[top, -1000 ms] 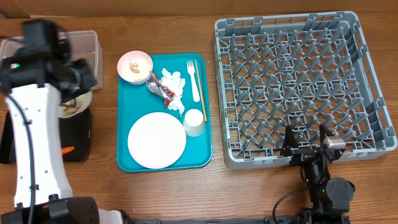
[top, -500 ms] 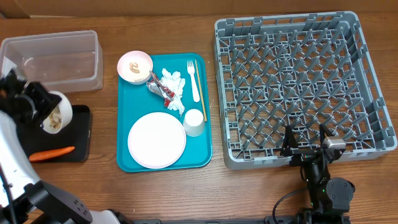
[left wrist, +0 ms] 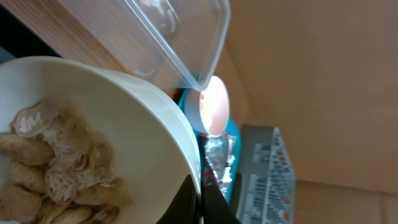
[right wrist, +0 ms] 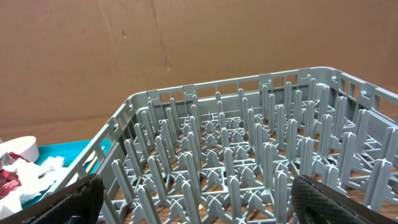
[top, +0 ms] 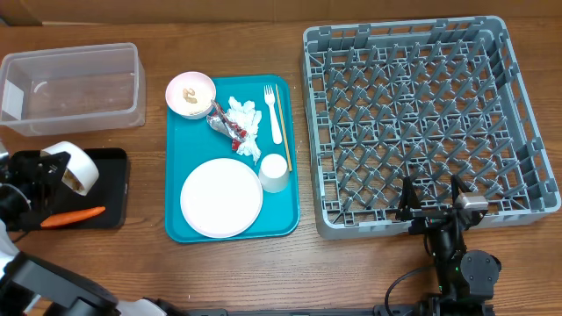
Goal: Sort waste into correct bins and load items into the dishwasher rack
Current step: 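Carry the bowl over the black tray and tip out the rice and peanuts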
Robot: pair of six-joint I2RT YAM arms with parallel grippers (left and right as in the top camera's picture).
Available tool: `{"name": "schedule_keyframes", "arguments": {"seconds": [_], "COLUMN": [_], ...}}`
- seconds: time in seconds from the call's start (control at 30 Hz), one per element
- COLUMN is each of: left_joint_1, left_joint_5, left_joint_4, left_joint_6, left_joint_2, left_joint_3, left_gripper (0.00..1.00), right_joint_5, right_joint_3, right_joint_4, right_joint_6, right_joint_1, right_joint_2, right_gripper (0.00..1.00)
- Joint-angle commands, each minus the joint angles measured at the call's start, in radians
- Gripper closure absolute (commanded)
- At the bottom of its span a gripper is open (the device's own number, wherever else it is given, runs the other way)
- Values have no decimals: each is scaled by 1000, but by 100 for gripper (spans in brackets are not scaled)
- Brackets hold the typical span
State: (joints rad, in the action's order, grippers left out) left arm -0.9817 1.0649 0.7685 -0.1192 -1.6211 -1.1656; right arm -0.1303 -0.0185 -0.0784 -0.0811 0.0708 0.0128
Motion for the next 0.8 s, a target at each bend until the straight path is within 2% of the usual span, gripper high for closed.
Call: {"name": "schedule_keyframes", "arguments": {"seconds": [0.0, 0.2, 0.37, 0.57, 0.77], "left_joint_1": [-39, -88, -128, -149, -158], "left_joint_5": [137, 193, 367, 381, 516], "left_joint_4": [-14, -51, -98, -111, -169], "left_joint_6": [30, 30, 32, 42, 34], "left_joint_2": [-57, -134, -209, -259, -262], "left_joint_3": [18, 18, 18, 18, 18], "left_gripper": [96, 96, 96, 96, 96], "right_joint_5": [5, 5, 5, 5, 5], "right_joint_3": [10, 10, 10, 10, 10], "right_joint_4": [5, 5, 5, 5, 5], "right_joint_6": [3, 3, 3, 3, 3], "right_joint_1": [3, 3, 3, 3, 3], "right_joint_2": [-10, -10, -10, -10, -10], "right_gripper": [0, 0, 0, 0, 0]}}
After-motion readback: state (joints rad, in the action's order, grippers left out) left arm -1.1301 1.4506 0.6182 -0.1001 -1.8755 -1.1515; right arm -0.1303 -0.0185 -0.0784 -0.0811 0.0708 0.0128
